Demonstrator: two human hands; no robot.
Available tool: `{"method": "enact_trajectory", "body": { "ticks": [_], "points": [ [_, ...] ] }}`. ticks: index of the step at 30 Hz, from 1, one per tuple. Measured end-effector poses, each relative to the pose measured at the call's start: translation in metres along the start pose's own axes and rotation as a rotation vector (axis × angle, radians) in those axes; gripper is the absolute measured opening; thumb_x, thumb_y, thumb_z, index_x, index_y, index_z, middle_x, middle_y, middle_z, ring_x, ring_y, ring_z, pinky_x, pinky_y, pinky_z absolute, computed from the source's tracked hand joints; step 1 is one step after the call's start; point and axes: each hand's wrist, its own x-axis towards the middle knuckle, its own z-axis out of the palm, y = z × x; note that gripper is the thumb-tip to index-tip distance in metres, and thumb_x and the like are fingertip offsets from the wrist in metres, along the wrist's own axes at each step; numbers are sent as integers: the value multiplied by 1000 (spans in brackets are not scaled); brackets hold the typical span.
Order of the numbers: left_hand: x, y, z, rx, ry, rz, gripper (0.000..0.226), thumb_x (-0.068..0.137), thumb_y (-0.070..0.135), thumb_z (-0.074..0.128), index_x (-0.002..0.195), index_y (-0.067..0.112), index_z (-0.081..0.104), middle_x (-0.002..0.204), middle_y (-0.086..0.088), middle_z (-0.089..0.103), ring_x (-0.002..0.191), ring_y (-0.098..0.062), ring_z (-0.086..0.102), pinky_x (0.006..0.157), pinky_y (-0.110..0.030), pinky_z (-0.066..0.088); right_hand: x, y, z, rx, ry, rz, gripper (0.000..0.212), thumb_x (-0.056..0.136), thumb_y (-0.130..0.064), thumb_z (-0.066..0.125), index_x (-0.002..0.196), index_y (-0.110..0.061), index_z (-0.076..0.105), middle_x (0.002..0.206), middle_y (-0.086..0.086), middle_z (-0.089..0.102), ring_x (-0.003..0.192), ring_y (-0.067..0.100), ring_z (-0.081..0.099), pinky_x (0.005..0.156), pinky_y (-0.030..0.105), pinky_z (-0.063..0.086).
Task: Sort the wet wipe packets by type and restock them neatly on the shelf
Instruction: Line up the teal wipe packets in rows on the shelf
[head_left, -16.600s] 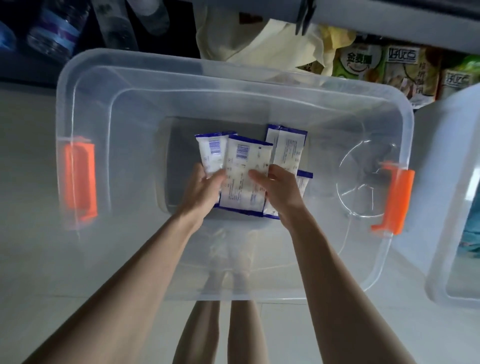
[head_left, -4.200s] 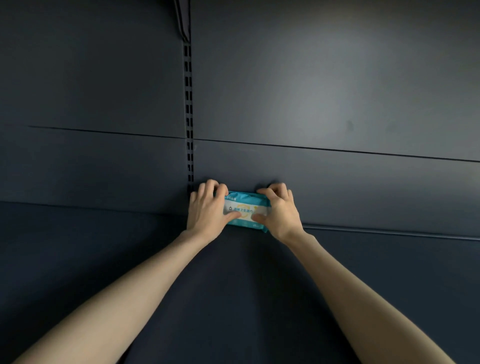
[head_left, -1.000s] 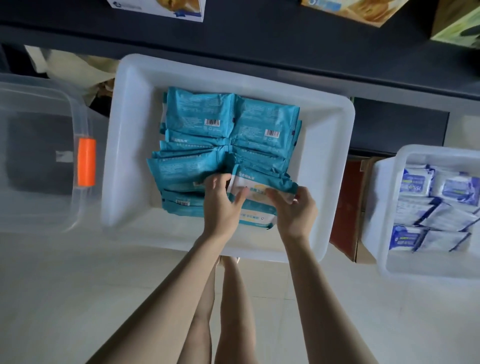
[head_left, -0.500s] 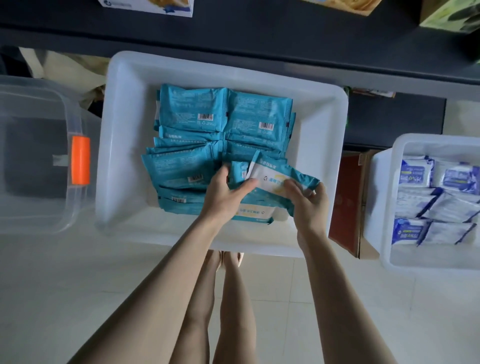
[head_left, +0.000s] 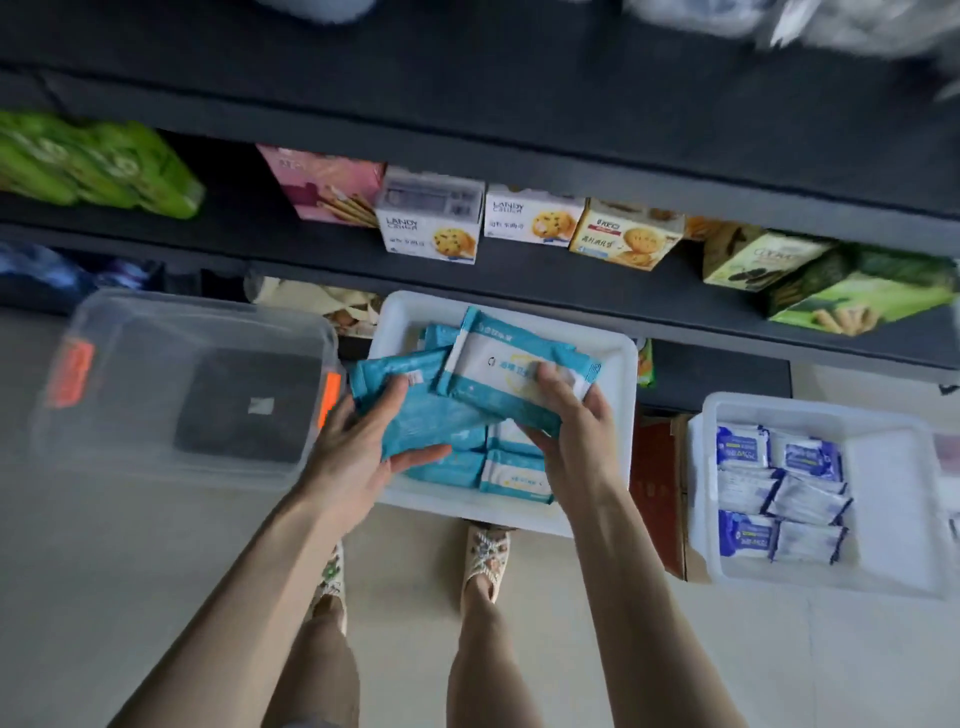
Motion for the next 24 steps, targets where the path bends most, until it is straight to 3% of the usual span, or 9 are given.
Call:
{"method": "enact_trajectory", "body": {
  "ticks": [5, 7, 10, 13, 15, 17, 22, 24],
  "points": [
    [-52, 99, -33, -71, -56, 73, 65, 75, 39, 60, 129, 5, 50, 121, -18, 63, 98, -27, 67, 64, -39, 60, -53, -33, 106, -13, -126, -48, 7, 93, -19, 59, 99, -19, 54, 92, 1, 68, 88, 18, 67, 76, 42, 57],
    [-71, 147, -54, -5, -142, 93, 69, 76, 53, 50, 129, 9, 52, 120, -18, 64, 99, -28, 66, 68, -38, 60, -78, -44, 152, 13, -157, -142, 4, 93, -18, 58, 95, -20, 56, 88, -2, 68, 85, 15, 66, 74, 39, 55],
    [-93, 219, -88, 253, -313, 73, 72, 80, 68, 30, 125, 19, 56, 111, -19, 68, 86, -32, 69, 57, -33, 59, -113, -56, 220, 96, -221, -270, 4, 94, -15, 57, 95, -19, 57, 83, -4, 70, 79, 11, 67, 64, 31, 56],
    [-106, 278, -112, 398, -350, 135, 77, 79, 76, 21, 118, 21, 60, 102, -21, 70, 61, -26, 67, 40, -21, 46, -143, -66, 281, 130, -308, -388, 6, 95, -13, 54, 99, -17, 57, 85, -3, 71, 79, 10, 68, 62, 28, 56],
    [-118, 313, -121, 399, -301, 187, 70, 87, 72, 22, 111, 20, 62, 98, -23, 70, 45, -18, 59, 38, -18, 39, -162, -77, 314, 139, -337, -463, 8, 96, -12, 53, 100, -17, 57, 86, -3, 70, 79, 11, 68, 62, 28, 55],
    [-130, 345, -124, 366, -292, 257, 54, 92, 62, 32, 106, 20, 63, 93, -21, 71, 44, -14, 54, 40, -18, 37, -177, -92, 340, 142, -351, -526, 10, 96, -13, 52, 105, -15, 57, 92, -2, 70, 84, 12, 67, 69, 31, 56],
    [-148, 417, -119, 325, -371, 475, 31, 95, 42, 45, 106, 20, 63, 97, -10, 71, 69, -12, 55, 56, -26, 49, -204, -148, 390, 138, -395, -649, 16, 96, -16, 53, 111, -16, 56, 101, 1, 70, 95, 19, 65, 91, 47, 50],
    [-153, 441, -111, 268, -434, 534, 24, 95, 33, 48, 106, 19, 64, 103, -8, 66, 79, -15, 57, 67, -32, 53, -214, -173, 406, 133, -418, -706, 21, 96, -17, 53, 116, -14, 54, 110, 7, 68, 103, 23, 65, 91, 52, 50]
  ]
}}
